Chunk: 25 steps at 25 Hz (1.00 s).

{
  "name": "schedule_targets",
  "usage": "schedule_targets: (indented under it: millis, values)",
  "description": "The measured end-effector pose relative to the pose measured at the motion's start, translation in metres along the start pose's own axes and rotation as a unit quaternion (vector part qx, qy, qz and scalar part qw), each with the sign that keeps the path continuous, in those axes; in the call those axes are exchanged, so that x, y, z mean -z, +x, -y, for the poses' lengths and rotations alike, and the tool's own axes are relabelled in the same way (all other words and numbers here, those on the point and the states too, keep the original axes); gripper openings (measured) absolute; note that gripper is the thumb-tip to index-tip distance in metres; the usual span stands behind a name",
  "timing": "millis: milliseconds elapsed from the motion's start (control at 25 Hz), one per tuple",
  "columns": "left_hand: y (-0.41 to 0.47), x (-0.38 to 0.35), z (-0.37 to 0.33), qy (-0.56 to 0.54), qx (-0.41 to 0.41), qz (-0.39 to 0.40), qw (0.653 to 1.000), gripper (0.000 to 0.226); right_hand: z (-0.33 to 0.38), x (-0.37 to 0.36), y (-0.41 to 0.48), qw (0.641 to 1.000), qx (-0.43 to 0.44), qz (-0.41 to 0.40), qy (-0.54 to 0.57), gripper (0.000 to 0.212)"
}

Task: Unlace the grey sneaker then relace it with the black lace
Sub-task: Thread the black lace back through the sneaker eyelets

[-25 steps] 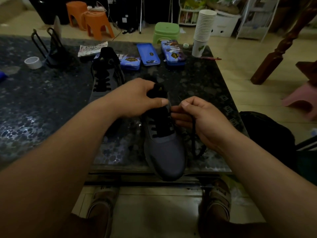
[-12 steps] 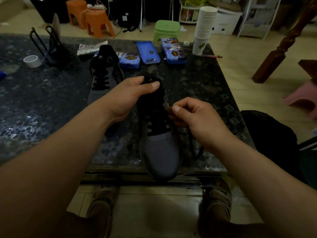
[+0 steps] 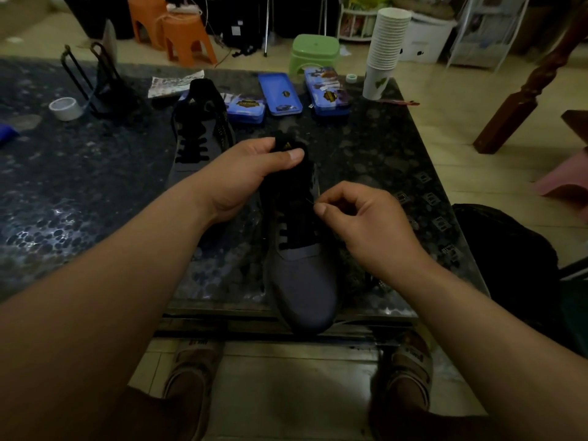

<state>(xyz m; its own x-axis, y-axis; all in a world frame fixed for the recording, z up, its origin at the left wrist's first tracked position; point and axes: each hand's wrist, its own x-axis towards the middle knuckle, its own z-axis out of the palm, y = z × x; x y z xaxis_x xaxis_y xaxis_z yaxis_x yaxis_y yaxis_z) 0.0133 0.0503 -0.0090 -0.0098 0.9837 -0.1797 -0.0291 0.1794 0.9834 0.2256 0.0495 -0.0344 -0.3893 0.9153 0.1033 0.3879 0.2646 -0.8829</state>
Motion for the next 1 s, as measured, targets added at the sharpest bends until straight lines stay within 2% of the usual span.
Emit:
schedule_targets:
  millis: [320,560,640,760,880,1000]
  values:
    - [-0.001,0.0,-0.001,0.005,0.002,0.006,1.0,0.03,-0.005,0.005,0.003,0.981,0.118,0.002,-0.151,0.008]
    - [-0.001,-0.001,-0.001,0.013,-0.002,0.002,1.0,0.031,-0.004,0.003,0.008,0.976,0.139,-0.001,-0.17,0.009]
    - [0.0,-0.002,0.001,0.019,-0.006,-0.004,1.0,0.031,-0.003,-0.001,0.011,0.988,0.109,0.007,-0.106,0.01]
    - [0.002,-0.001,0.003,0.015,-0.006,-0.001,1.0,0.029,0.003,-0.006,0.009,0.996,-0.01,0.039,0.074,0.01]
    - [0.001,-0.002,0.001,0.022,-0.004,-0.004,1.0,0.024,0.006,-0.009,0.005,0.961,-0.15,0.082,0.217,0.013]
    - [0.001,-0.004,0.0,0.03,-0.007,-0.003,1.0,0.023,0.008,-0.01,0.007,0.945,-0.203,0.095,0.239,0.013]
